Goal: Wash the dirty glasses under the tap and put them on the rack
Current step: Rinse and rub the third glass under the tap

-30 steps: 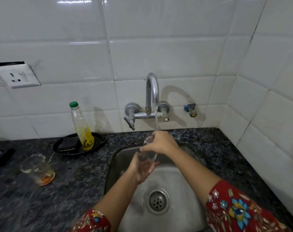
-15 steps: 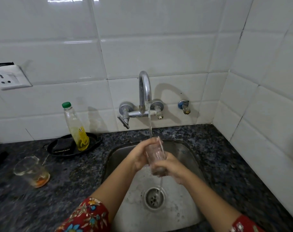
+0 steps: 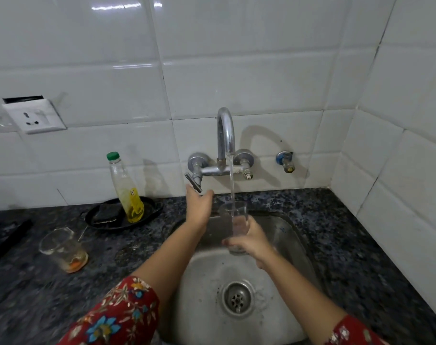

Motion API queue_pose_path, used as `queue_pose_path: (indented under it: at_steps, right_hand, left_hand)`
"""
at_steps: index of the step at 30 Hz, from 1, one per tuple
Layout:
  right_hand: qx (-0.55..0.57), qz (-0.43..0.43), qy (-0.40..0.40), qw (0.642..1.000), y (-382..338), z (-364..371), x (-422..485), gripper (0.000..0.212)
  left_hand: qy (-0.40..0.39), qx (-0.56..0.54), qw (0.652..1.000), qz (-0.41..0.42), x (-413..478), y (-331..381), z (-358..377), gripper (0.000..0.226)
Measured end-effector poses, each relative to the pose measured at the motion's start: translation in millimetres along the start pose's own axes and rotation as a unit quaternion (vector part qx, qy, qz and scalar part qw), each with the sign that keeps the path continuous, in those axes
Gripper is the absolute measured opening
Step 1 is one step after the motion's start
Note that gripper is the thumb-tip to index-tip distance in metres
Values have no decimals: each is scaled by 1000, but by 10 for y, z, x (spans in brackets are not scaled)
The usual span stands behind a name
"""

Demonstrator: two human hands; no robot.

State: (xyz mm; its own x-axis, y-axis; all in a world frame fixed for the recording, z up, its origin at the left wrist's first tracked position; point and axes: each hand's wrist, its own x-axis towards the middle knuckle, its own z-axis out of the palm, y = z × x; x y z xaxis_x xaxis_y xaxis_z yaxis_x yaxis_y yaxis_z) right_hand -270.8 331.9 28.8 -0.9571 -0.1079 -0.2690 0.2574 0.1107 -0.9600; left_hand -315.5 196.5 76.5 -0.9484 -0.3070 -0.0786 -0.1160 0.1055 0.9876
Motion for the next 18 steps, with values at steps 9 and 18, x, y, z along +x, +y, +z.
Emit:
queue_pose_path:
  at_steps: [9, 18]
  right_hand:
    - [12, -3, 35, 999, 152, -64, 85, 71]
    - [40, 22, -12, 999, 197, -112, -29, 63]
  left_hand:
    - [-7, 3, 1000, 19, 154, 121, -22, 76]
    - [-39, 54, 993, 93, -1, -16, -59, 60]
